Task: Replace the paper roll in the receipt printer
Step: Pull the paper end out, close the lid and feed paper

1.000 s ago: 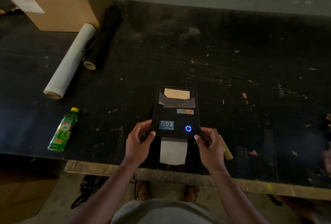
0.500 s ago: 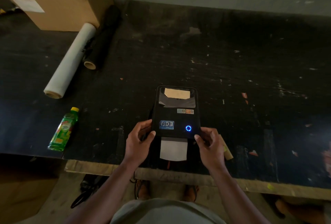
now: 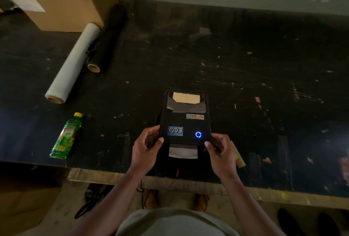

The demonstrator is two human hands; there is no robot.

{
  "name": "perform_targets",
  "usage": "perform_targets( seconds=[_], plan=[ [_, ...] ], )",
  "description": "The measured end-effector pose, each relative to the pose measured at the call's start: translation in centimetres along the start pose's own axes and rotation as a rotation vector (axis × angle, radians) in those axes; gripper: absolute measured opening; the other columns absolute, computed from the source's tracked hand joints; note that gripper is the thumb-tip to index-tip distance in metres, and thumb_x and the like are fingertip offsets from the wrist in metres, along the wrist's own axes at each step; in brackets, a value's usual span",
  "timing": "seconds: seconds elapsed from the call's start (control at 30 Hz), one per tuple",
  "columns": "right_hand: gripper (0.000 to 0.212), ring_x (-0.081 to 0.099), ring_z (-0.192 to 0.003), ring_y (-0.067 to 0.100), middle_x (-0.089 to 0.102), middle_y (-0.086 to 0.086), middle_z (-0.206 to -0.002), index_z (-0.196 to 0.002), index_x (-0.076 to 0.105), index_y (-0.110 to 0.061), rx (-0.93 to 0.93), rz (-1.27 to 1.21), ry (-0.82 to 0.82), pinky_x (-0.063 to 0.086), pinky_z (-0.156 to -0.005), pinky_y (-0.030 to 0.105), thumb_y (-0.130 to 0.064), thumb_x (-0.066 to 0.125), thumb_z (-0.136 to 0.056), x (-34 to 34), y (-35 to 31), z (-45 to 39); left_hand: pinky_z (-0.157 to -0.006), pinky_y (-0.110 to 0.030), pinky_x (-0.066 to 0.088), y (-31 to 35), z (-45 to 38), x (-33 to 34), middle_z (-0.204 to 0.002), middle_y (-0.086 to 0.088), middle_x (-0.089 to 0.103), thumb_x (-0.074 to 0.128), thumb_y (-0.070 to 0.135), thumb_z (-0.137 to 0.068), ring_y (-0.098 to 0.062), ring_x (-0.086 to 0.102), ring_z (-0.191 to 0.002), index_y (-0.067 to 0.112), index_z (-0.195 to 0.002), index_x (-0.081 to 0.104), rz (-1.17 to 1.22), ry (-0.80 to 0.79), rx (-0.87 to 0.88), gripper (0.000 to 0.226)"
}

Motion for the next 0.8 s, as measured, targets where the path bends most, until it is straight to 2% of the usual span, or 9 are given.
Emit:
perform_targets(
  seconds=[0.33,0.47,0.8],
  plan=[
    [0.032,0.065,-0.099,-0.003,0.065,-0.016,-0.105,-0.117,0.06,-0.028,-0.013,0.009,-0.011,0.05,-0.079,0.014,-0.013,0.074,-0.092,0.04,0.06,-0.12,-0.105,-0.047,0.058,-0.19,-0.12,0.0,-0.133,0.008,0.072,0.073,0.017,-0.096,-0.009,0.068,-0.126,0.026,-0.137,0.063,-0.001,0.002,-0.002,0.043],
    [0.031,0.068,-0.101,0.001,0.069,-0.012,-0.109,-0.118,0.062,-0.022,-0.009,-0.007,-0.014,0.054,-0.081,0.018,-0.012,0.075,-0.092,0.03,0.49,-0.31,-0.106,-0.048,0.058,-0.3,-0.15,-0.05,-0.133,0.009,0.072,0.073,0.017,-0.097,-0.008,0.068,-0.126,0.027,-0.137,0.064,-0.006,0.002,-0.005,0.043],
    [0.031,0.066,-0.1,0.0,0.066,-0.015,-0.108,-0.118,0.061,-0.025,0.019,0.009,-0.017,0.051,-0.08,0.017,-0.014,0.074,-0.092,0.0,0.26,-0.2,-0.106,-0.048,0.058,-0.38,-0.1,-0.01,-0.133,0.01,0.071,0.073,0.018,-0.096,-0.009,0.067,-0.127,0.03,-0.136,0.064,0.006,-0.011,-0.016,0.043]
  ],
)
Point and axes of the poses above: each hand's wrist, its own z-axis away from the middle knuckle, its own x-axis out of the palm, y = z × x, the point moved 8 cm from there along -z, towards the middle knuckle
